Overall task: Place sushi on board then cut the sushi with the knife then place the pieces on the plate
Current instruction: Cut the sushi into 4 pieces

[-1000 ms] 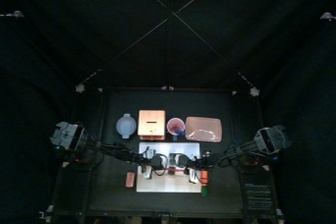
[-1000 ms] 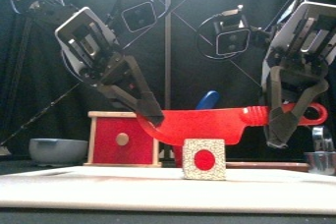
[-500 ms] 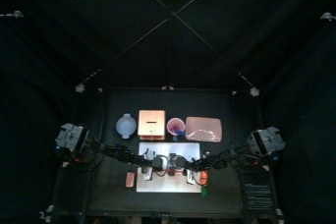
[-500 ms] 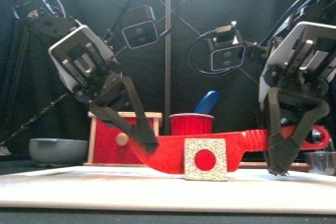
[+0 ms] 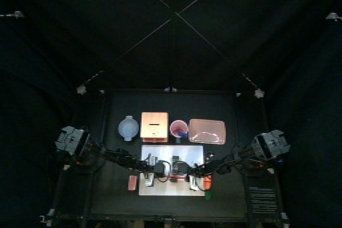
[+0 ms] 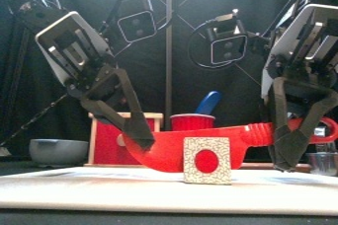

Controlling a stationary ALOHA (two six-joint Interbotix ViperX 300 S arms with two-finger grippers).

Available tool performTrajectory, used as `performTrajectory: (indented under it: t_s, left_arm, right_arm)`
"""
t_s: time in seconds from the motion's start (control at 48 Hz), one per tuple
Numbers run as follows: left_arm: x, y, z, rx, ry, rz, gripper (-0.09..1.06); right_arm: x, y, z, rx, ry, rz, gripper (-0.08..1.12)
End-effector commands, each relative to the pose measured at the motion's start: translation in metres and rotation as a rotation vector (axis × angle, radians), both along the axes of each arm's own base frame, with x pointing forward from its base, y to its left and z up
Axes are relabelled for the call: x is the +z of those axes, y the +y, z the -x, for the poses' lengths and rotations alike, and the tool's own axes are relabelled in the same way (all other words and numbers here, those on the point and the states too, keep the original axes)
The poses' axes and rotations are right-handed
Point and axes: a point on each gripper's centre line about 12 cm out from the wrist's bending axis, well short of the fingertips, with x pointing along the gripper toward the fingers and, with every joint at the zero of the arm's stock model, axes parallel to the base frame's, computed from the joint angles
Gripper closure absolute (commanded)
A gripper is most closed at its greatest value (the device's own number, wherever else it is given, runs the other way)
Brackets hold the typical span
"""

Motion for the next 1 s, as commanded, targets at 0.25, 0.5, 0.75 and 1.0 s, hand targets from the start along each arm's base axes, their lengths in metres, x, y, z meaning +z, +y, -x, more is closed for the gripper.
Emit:
performTrajectory:
  t_s: [0.25,0.5,0.75,1.0]
  left_arm:
    - [0.048,0.003,-0.001,-0.014,-0.118,0.009,0.55]
    - [0.071,0.022,0.004,0.01,-0.194,-0.006,0.54]
    - [0.078,0.035,0.01,0.034,-0.227,-0.012,0.44]
    - [0.077,0.037,0.012,0.037,-0.225,-0.016,0.25]
  right_arm:
    - [0.053,-0.01,-0.006,0.016,-0.131,0.009,0.65]
    - [0.077,-0.027,-0.003,-0.002,-0.185,0.031,0.65]
    - [0.082,-0.036,-0.001,-0.01,-0.198,0.048,0.65]
    - [0.087,-0.036,-0.002,-0.011,-0.211,0.047,0.65]
